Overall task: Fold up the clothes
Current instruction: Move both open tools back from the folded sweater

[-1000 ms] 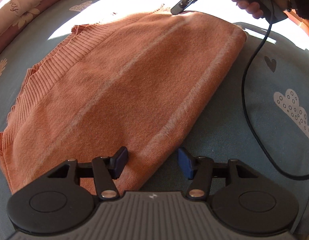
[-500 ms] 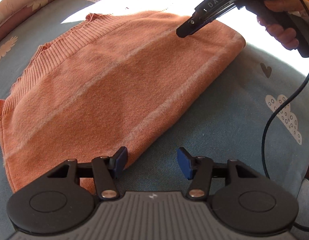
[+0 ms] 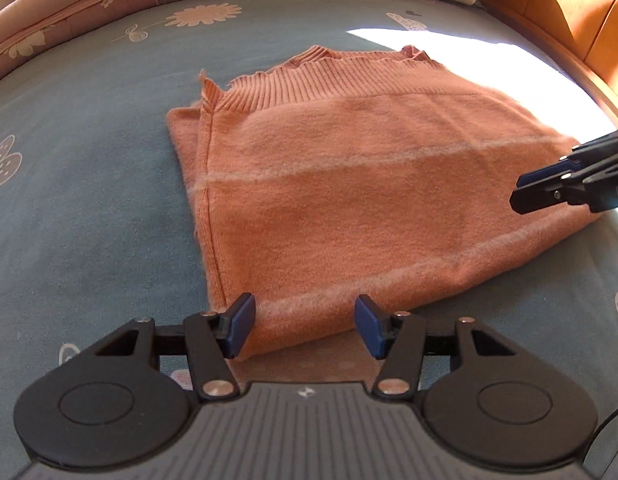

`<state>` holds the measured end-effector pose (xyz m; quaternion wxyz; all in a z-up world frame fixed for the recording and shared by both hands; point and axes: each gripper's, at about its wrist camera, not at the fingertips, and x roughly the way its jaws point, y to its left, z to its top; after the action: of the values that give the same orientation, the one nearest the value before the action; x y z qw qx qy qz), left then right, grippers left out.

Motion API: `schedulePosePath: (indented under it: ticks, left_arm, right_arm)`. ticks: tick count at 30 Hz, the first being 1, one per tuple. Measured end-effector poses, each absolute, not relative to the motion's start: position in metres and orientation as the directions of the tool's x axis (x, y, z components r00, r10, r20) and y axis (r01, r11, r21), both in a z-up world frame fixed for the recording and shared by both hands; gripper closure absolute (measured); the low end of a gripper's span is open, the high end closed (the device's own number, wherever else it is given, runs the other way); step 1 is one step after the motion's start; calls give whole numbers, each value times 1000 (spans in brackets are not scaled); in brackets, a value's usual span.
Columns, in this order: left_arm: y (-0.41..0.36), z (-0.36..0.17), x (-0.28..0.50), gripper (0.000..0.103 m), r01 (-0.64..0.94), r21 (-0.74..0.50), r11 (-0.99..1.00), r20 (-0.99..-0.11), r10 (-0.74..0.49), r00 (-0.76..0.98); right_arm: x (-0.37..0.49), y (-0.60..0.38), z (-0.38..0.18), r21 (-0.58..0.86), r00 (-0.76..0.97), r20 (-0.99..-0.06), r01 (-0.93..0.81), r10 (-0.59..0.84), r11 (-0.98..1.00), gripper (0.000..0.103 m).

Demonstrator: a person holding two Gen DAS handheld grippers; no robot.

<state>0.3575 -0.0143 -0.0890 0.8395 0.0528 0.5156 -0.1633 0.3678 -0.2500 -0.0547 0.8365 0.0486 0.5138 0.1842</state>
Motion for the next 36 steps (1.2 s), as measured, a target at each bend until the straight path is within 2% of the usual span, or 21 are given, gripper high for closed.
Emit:
schedulePosePath:
  ticks: [9,16,21,23,29,32,36]
  left_arm:
    - [-8,-58,349,45,368,-98,925,-806,-291,516]
    - [15,-94,368,44,287,-104,952,-855,-233,463]
    - [9,-65,351,45,347,-59,936,-816,-245,523]
    - [-6,-55,347,39,418,-46,907,-790,-290,541]
    - [-59,-67,352,39,607,-66,792,-784,-417,460]
    - [-67,-81,352,39,618,-94,780,-818,-414,399]
    - [-52,-93,346,39,569,-99,816,-871,-348,348]
  right_arm:
    - [371,-195,-53,224,363,-844,-427,393,876,66]
    - [370,-170,-56,254,349,-840,-425,416,869,66]
    - [359,-177,-59,184,348,-862,-463,369,867,66]
    - [358,-182,-62,183,349,-865,-449,360,875,66]
    - [354,-197,-67,205,369,-869,-339,330,918,66]
    - [350,-208,-72,201,367,-878,-299,307,933,66]
    - [337,-234,-76,179,361,-895,-247,262,952,65]
